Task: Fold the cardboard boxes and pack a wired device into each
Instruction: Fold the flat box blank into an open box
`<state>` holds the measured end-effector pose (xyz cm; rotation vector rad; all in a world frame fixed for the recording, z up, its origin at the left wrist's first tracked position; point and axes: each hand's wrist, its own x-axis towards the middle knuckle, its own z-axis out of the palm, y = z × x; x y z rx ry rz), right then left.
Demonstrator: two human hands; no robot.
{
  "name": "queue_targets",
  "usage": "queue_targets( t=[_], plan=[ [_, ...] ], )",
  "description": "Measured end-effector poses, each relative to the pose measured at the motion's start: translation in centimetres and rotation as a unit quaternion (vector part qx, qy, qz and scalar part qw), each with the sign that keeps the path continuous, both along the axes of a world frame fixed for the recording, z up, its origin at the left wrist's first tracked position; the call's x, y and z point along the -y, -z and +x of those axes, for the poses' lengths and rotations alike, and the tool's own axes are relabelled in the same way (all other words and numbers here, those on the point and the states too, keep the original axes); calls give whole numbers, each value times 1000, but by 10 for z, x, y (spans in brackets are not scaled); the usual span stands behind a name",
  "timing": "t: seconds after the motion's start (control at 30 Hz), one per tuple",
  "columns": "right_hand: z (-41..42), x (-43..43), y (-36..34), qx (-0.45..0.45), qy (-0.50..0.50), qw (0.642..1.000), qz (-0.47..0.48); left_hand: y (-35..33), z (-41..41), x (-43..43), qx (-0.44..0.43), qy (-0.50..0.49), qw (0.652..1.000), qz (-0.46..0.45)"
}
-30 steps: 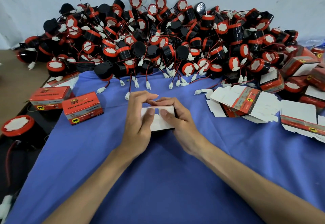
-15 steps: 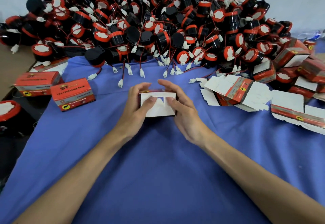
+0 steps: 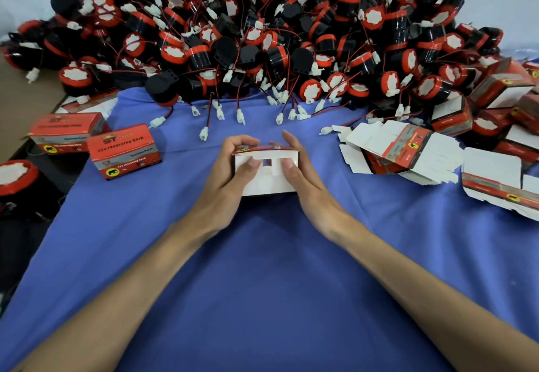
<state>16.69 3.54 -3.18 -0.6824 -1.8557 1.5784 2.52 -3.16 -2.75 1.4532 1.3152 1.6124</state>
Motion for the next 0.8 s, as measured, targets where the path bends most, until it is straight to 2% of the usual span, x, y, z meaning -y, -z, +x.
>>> queue_targets(
  t=[0.27, 0.53, 0.6, 0.67, 0.8],
  plan=[
    [1, 3, -2, -14, 13, 998, 52, 2, -3, 0, -62, -1, 998, 10],
    [-2, 0, -2, 3, 11, 998, 68, 2, -11, 0, -36, 37, 999, -10],
    [-3, 0, -4, 45, 51, 988, 140, 2, -12, 2, -34, 29, 999, 2],
    [-1, -2, -6, 98, 107, 963, 229, 3, -12, 2, -22, 25, 999, 10],
    [3, -6, -10, 102, 113, 955, 253, 0, -12, -1, -2, 0, 1000, 0]
  ],
)
